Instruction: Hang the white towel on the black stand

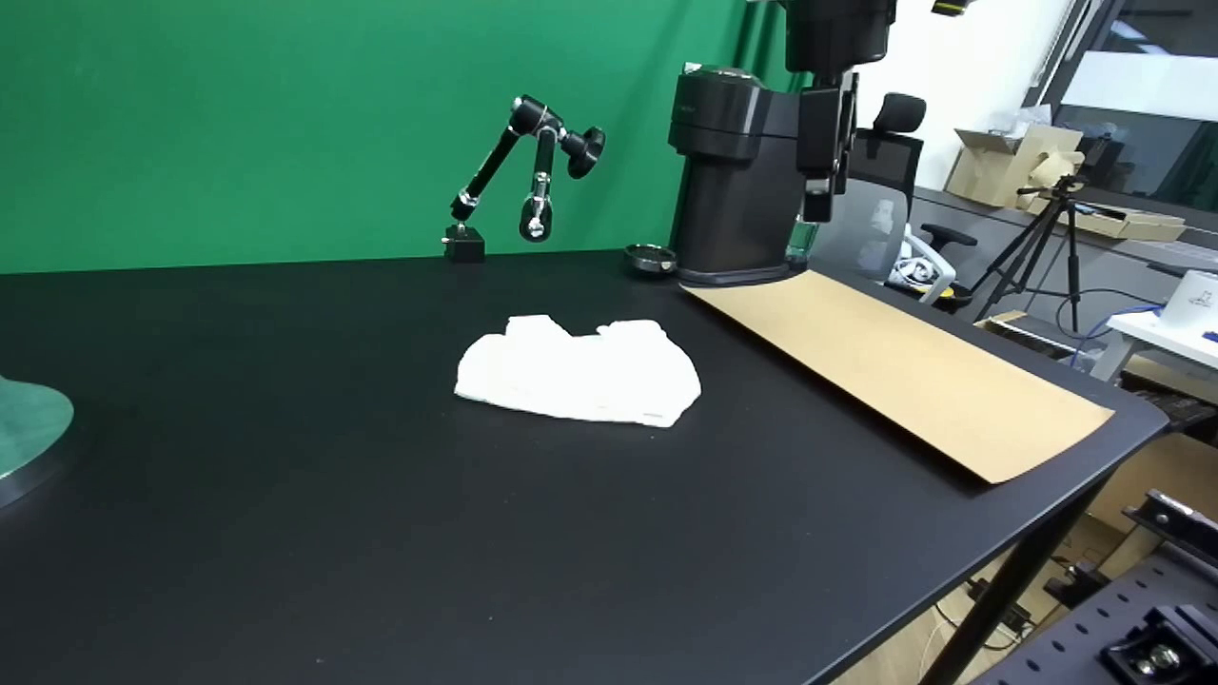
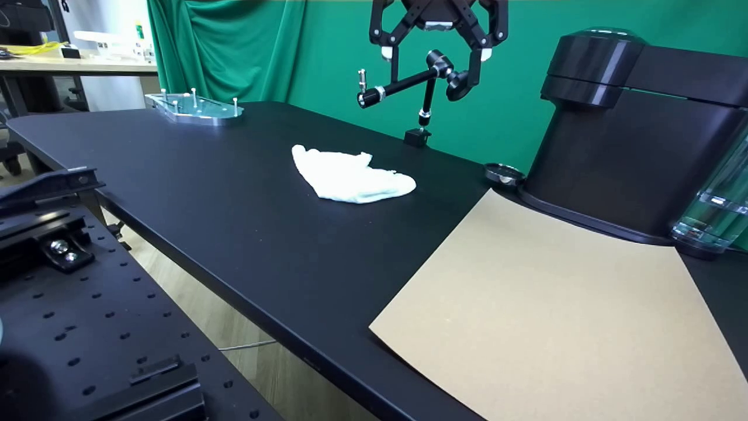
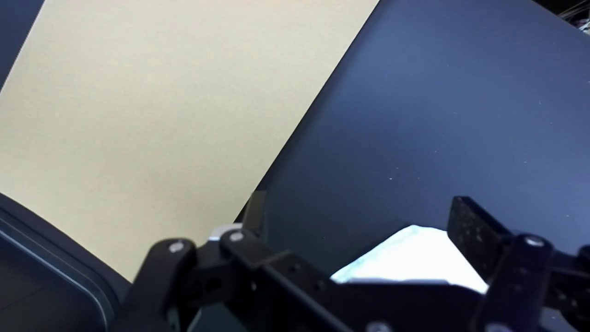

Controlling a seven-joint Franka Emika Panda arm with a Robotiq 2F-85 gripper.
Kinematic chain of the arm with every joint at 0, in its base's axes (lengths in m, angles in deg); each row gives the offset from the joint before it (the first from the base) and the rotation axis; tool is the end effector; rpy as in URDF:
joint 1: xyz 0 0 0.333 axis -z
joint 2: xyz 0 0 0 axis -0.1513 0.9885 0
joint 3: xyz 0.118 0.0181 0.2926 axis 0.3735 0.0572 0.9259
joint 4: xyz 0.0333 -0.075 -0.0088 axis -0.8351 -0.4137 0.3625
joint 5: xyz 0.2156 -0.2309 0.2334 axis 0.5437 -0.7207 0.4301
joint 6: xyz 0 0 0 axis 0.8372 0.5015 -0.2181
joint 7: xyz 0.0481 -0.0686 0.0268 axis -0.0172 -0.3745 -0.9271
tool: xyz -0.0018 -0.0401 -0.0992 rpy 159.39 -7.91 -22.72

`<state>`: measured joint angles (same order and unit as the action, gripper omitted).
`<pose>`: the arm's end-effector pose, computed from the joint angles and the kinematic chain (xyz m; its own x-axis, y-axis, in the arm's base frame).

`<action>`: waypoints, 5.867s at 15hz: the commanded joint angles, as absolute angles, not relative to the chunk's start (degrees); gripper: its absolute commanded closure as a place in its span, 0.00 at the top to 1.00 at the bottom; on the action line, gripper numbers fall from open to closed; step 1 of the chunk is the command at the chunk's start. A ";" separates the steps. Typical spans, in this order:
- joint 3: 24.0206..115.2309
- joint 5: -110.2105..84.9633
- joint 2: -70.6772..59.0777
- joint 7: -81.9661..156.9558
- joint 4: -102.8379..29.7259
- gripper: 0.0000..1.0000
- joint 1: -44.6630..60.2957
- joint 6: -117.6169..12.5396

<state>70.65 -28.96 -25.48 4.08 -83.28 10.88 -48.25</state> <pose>0.4661 -0.0499 0.3204 0.7892 0.5746 -0.2169 0.6076 -0.7819 0.1394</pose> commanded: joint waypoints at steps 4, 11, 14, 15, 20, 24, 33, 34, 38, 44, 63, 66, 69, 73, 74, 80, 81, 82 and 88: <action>70.65 -28.93 -25.49 3.84 -83.17 1.00 10.85 -48.13; 72.28 -29.67 -19.54 10.92 -85.17 1.00 9.94 -58.60; 72.59 -30.80 -14.70 14.43 -85.30 1.00 9.64 -67.50; 72.43 -31.95 -13.06 16.57 -85.17 1.00 9.32 -70.37; 69.45 -38.98 -7.29 28.55 -84.06 1.00 5.55 -80.15; 67.99 -39.83 -4.17 31.76 -82.85 1.00 3.19 -81.40; 68.35 -35.71 -0.18 28.77 -81.94 0.26 2.36 -80.12; 68.49 -35.26 0.03 28.47 -81.87 0.18 2.48 -80.02; 68.97 -33.87 -0.15 27.44 -81.88 0.00 2.87 -79.85; 70.20 -32.24 -2.87 25.33 -82.50 0.00 2.98 -79.84; 70.38 -45.18 -20.15 32.21 -78.33 0.00 -4.90 -80.20; 71.11 -48.81 -21.84 35.20 -76.84 0.00 -5.91 -79.93; 71.99 -50.63 -22.02 37.32 -74.49 0.00 -6.71 -79.22; 73.33 -51.81 -20.49 38.92 -70.68 0.00 -7.53 -77.25; 73.62 -51.62 -19.92 38.85 -69.89 0.00 -7.70 -76.51; 74.30 -50.13 -14.29 38.33 -64.44 0.00 -8.33 -70.76; 74.24 -50.11 -13.12 38.40 -63.27 0.00 -8.37 -69.74; 74.22 -49.64 -11.86 38.16 -61.97 0.00 -8.34 -68.66; 76.00 -49.14 -6.49 38.51 -55.01 0.00 -5.70 -62.93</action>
<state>75.39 -49.14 -9.11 36.50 -59.47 -6.58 -66.07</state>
